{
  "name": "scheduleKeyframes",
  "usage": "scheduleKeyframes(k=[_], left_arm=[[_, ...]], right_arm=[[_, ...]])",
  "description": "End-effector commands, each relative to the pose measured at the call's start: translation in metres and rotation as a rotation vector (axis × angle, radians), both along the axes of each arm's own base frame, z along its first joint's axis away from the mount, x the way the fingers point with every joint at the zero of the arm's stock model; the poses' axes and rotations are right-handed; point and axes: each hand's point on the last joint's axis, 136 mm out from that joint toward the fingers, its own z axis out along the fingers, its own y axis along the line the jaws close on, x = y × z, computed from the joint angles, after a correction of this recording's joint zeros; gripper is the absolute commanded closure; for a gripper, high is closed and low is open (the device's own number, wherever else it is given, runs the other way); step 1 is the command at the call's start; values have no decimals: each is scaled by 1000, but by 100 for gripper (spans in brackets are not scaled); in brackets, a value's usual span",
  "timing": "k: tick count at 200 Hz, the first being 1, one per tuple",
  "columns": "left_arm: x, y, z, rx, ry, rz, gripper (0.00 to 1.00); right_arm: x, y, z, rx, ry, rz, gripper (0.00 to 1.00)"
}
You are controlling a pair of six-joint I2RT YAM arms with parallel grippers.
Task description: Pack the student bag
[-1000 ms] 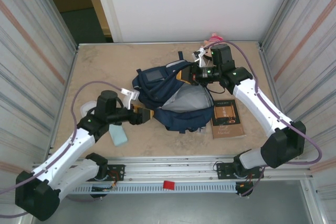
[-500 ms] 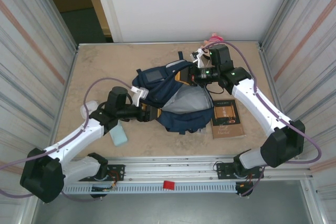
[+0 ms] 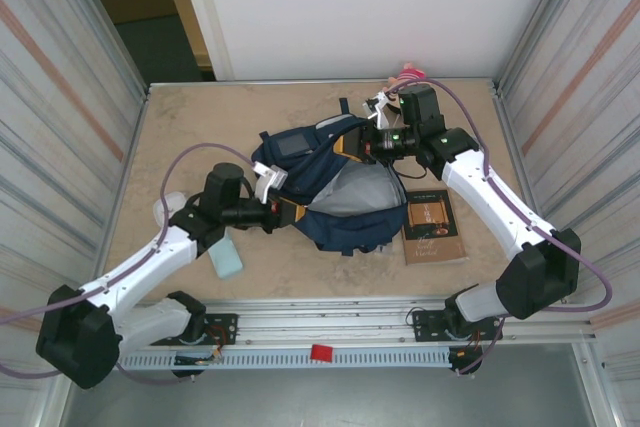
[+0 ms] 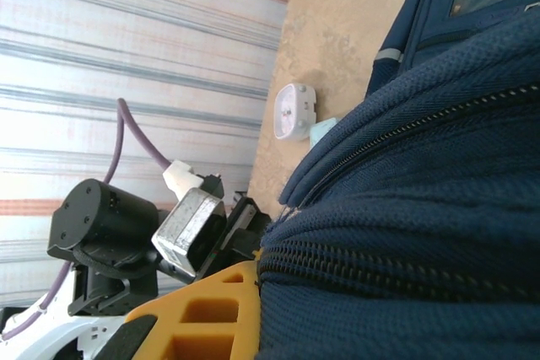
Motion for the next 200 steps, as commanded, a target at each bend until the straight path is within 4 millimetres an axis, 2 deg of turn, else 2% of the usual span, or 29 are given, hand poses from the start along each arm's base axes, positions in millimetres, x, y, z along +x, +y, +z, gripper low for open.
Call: scheduleKeyframes(k=[1,41,72,88,101,109,124,142,157,182,200], left_arm=[[-4,11,-4,77,-16,24,100],[-3,36,-34,250,-27,96,100],[-9,37,-52,287,-18,50,100],[-16,27,-44,242,-12,-14,100],[-26,11,-28,165,-26,-91,100],[-28,2,-17,130,-42,-106,100],[-23,-12,4,53,-50,-77,100],[-14,-25,19,31,-38,-28,100],[-13,-34,23,55,-37,-25,100],[-34,-59,29,19,-44,-160,100],[-32,-59,10,97,-23,-135,100]], right_arm=[[3,0,29,67,-111,36,99],[3,-7,57,119,-149,63,100],[4,-6,78,163,-174,93,100],[8,-6,79,153,-178,76,100],[12,-6,70,130,-160,55,100],[14,-6,58,106,-136,35,95],[12,-4,32,57,-98,5,91],[7,-4,0,-8,-60,-45,95],[2,-3,-16,-31,-57,-93,98],[-1,-3,-36,-44,-51,-139,98],[-1,-12,-47,-68,-34,-178,87]])
